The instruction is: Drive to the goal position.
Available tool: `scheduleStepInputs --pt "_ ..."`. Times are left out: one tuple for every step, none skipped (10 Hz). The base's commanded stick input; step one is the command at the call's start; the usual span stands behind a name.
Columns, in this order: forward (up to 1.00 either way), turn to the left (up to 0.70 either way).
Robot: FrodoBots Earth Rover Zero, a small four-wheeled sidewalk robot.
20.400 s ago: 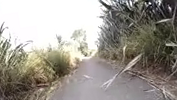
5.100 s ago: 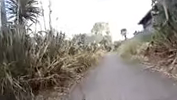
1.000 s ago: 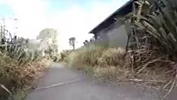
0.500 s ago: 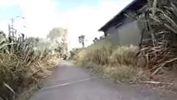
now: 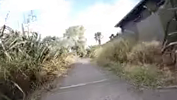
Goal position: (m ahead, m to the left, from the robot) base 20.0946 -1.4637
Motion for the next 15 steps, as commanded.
scheduleStepInputs --pt "0.7 -0.01" --pt "0.7 -0.01" --pt "0.7 -0.01" --pt "0.7 -0.01" --pt "0.7 -0.01" --pt "0.7 -0.01" --pt "0.7 -0.01" --pt "0.7 -0.12" --pt "0.7 -0.36" --pt "0.7 -0.36" --pt "0.7 -0.36" --pt "0.7 -0.36" --pt "0.7 -0.36" --pt "0.7 -0.36" --pt "0.7 -0.36"
